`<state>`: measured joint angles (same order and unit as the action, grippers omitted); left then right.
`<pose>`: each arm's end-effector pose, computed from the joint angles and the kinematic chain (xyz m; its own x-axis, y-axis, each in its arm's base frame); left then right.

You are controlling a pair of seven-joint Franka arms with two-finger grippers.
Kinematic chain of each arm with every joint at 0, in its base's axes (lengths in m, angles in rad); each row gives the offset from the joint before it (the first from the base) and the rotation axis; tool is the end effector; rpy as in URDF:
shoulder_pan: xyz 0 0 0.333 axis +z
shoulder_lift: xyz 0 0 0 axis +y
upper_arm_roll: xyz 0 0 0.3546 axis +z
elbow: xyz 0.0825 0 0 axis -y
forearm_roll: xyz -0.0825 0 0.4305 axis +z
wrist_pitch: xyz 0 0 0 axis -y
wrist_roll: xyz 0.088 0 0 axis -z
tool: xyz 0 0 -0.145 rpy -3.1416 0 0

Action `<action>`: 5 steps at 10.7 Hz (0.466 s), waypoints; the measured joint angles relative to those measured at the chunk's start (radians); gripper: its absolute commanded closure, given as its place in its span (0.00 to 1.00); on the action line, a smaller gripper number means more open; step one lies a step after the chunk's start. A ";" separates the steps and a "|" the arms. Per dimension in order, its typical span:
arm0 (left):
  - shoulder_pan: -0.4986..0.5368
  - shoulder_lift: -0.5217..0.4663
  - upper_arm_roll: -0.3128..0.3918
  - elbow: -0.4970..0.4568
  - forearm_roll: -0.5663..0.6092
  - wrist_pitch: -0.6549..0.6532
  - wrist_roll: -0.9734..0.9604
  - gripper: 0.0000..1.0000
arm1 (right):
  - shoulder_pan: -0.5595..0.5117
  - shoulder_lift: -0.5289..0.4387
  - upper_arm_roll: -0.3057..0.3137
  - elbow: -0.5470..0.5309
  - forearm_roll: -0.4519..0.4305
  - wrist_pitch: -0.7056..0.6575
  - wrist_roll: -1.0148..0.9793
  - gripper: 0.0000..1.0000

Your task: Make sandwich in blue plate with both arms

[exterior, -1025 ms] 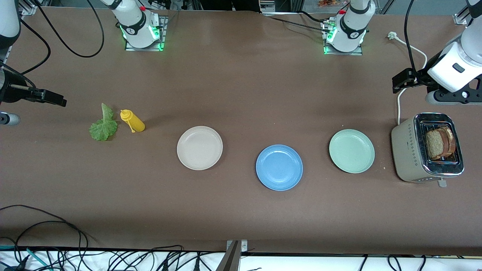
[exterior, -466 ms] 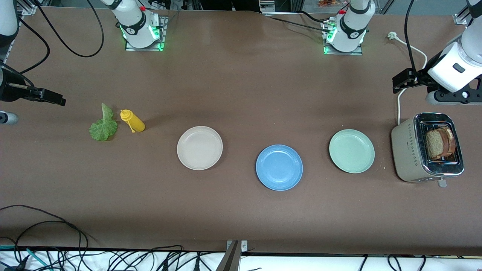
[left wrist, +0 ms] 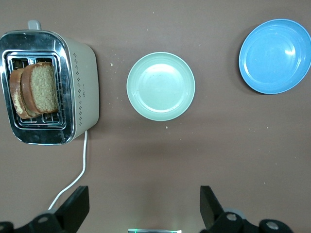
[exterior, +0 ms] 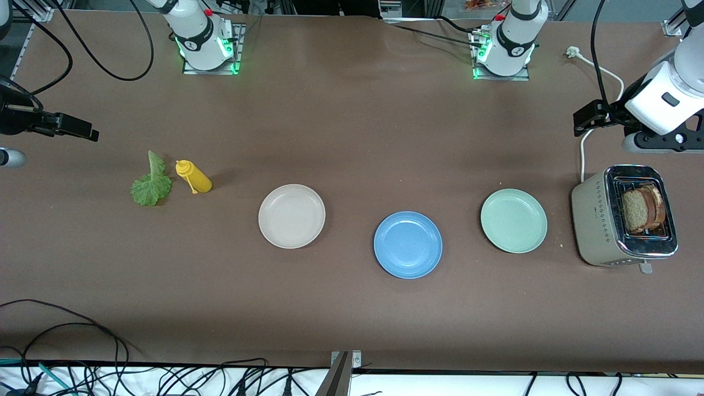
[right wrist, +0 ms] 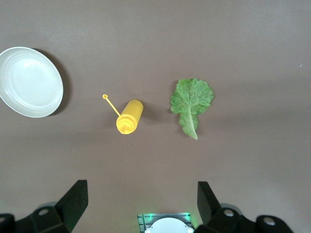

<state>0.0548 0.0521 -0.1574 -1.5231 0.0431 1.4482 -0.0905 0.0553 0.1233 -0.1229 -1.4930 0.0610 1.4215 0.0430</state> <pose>0.5982 -0.0525 0.6089 0.9925 -0.0069 -0.1223 -0.0127 -0.9989 -0.0462 0.6169 -0.0279 0.5790 0.9756 -0.1020 -0.1943 -0.1113 -0.9931 -0.0375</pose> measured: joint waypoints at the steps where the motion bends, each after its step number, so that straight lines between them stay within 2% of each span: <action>1: 0.000 0.000 0.000 0.000 0.000 0.000 0.000 0.00 | 0.000 0.000 0.000 0.000 0.000 0.000 -0.006 0.00; 5: 0.001 0.000 0.000 0.000 0.000 0.000 0.000 0.00 | -0.001 0.000 -0.012 0.000 0.000 -0.001 -0.011 0.00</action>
<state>0.0558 0.0521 -0.1574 -1.5231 0.0429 1.4482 -0.0905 0.0545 0.1233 -0.1346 -1.4930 0.0610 1.4207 0.0323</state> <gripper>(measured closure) 0.000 0.000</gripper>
